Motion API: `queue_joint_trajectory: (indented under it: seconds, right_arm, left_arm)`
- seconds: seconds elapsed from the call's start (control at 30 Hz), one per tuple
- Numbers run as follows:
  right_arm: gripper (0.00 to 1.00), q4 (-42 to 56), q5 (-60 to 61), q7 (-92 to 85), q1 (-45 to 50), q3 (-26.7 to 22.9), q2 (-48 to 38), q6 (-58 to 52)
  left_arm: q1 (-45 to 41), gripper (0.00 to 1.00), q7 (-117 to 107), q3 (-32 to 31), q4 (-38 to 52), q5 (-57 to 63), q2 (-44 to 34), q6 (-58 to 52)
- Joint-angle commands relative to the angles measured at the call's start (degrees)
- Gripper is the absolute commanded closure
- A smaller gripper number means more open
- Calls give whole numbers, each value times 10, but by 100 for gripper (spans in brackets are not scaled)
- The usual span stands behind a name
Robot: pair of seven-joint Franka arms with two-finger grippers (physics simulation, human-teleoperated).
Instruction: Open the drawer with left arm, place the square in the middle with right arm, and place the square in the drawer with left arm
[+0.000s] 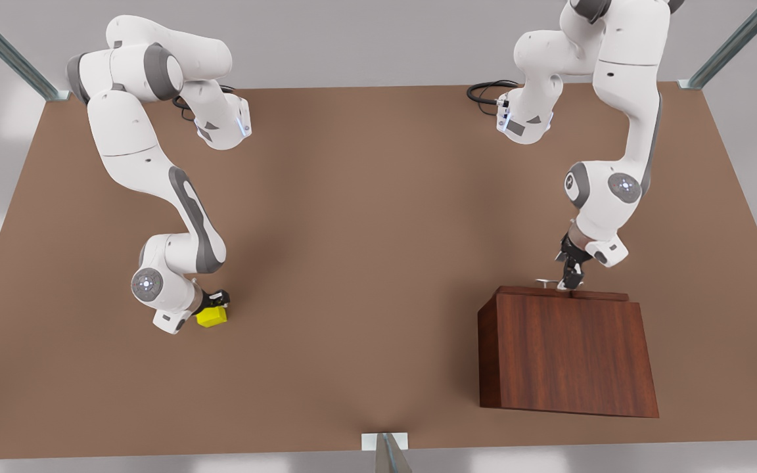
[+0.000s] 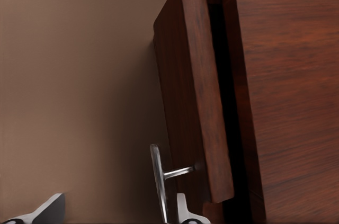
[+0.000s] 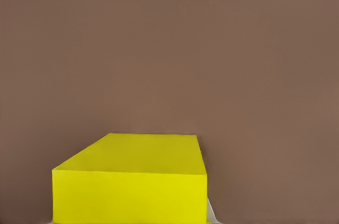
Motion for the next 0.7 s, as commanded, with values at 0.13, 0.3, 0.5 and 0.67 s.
queue_joint_trajectory:
  seconds: [0.13, 0.3, 0.5, 0.67]
  right_arm:
    - [33, 0, 0, 0, 0, 0, -1, 0]
    - [33, 2, 0, 6, 15, 1, -33, -10]
    - [33, 18, 0, 100, 172, 1, -65, -24]
    - [30, 197, -2, 127, 361, 2, 11, -56]
  left_arm:
    - [0, 0, 0, 0, -13, -3, -13, -2]
    - [-1, 0, 0, 0, -37, -5, -29, -1]
    - [-3, 0, -1, 1, -63, -17, -53, -3]
    - [-7, 0, -1, 2, -79, -20, -68, -3]
